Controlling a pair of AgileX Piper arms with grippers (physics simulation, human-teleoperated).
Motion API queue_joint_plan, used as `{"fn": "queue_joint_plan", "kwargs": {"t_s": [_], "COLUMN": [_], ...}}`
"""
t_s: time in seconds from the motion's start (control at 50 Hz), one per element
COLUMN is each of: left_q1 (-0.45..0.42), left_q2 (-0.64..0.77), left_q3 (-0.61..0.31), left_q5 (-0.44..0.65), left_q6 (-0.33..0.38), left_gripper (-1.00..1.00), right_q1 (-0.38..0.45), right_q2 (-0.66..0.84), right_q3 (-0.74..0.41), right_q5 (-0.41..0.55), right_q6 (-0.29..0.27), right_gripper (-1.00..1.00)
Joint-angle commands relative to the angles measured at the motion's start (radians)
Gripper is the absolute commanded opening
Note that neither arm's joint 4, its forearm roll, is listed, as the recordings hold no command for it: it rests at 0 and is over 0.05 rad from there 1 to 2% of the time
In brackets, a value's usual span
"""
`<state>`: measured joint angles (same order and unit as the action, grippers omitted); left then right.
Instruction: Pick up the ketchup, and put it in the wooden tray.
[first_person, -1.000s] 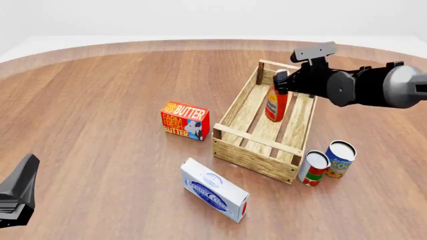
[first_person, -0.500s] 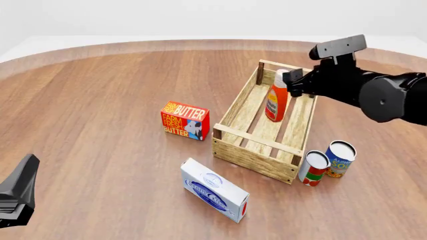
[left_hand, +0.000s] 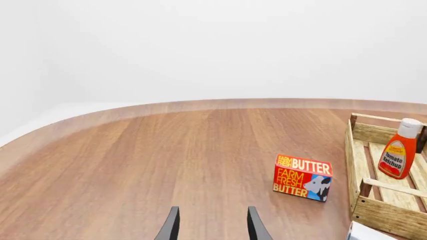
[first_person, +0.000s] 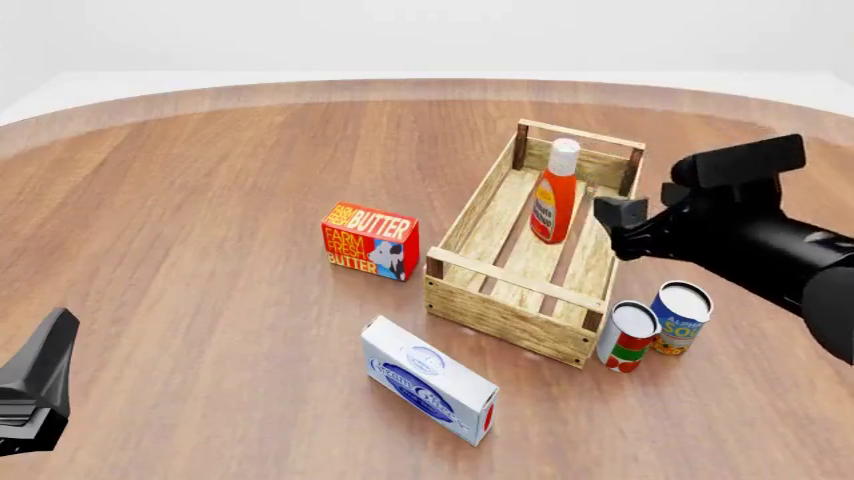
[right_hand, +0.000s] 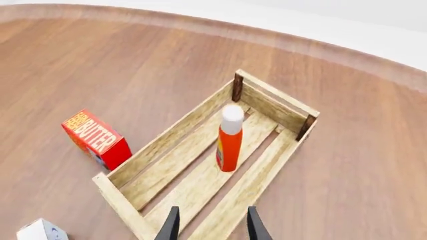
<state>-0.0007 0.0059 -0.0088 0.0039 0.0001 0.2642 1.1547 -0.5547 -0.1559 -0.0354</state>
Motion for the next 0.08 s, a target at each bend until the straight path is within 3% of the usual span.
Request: {"fn": "queue_joint_plan", "kwargs": {"t_s": [0.02, 0.08], "left_q1": [0.000, 0.000], "left_q2": [0.000, 0.000], "left_q3": [0.000, 0.000], "left_q5": [0.000, 0.000], "left_q6": [0.000, 0.000], "left_gripper": [1.00, 1.00], "right_q1": [0.008, 0.003], "right_q2": [-0.113, -0.143], "right_q3": [0.146, 0.166], "right_q5": [-0.022, -0.010], "right_q6": [0.033, 0.037], "right_gripper": [1.00, 1.00]}}
